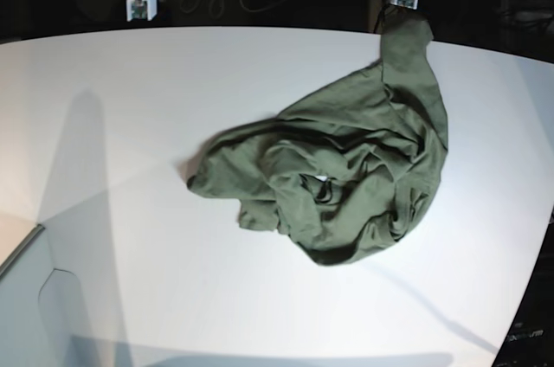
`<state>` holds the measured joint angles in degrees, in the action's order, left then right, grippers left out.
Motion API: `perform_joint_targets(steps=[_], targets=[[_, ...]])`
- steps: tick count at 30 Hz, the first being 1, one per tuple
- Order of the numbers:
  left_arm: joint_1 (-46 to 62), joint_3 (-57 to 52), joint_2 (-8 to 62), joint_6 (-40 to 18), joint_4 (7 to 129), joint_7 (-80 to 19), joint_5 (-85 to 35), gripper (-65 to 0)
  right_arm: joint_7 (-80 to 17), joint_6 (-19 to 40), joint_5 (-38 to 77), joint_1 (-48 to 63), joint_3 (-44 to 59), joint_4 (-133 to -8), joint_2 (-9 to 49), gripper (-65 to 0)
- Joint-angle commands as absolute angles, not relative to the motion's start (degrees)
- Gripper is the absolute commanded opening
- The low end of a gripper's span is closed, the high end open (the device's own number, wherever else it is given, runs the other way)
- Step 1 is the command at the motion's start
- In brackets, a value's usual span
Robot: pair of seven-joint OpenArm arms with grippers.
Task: Layout the t-shirt on the table in an organized manner, then fold the t-shirt properly
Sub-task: 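Lower the left gripper onto the green t-shirt heap, then grasp the shirt fabric with the left gripper and drag it outward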
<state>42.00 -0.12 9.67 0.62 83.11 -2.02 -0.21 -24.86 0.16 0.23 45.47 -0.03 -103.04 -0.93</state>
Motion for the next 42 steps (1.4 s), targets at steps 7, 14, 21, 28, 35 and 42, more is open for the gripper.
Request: perform_joint_targets(steps=[7,14,21,28,35,42], targets=[[45.85,-1.54,9.27,0.22,102.02,-0.48,-0.04,-47.4,-27.56,0.22,0.48,47.16,-0.13,-115.91,-0.92,-64.7],[38.9,-2.33,8.57,0.4,104.22,-0.57,-0.04,-29.1,-27.74,0.22,0.48,45.58,-0.4,-116.18,-0.92,-38.7],[29.85,-2.42,4.97,0.57,93.14,-0.57,-0.04,-20.2,-27.74,0.31,0.48,45.76,-0.31,-116.0,-0.92,-29.1],[26.51,-3.21,4.0,0.66,88.48,-0.48,-0.04,-20.0,-27.74,0.31,0.48,45.93,0.04,-115.91,-0.92,-29.1],[24.04,-12.7,0.13,0.22,87.25,-0.48,-0.04,-19.7,-27.74,0.31,0.4,45.76,0.04,-115.91,-0.92,-29.1],[20.0,-13.23,0.22,0.22,81.01,-0.48,-0.04,-20.0,-27.74,0.31,0.4,45.49,0.04,-115.91,-0.84,-29.1]])
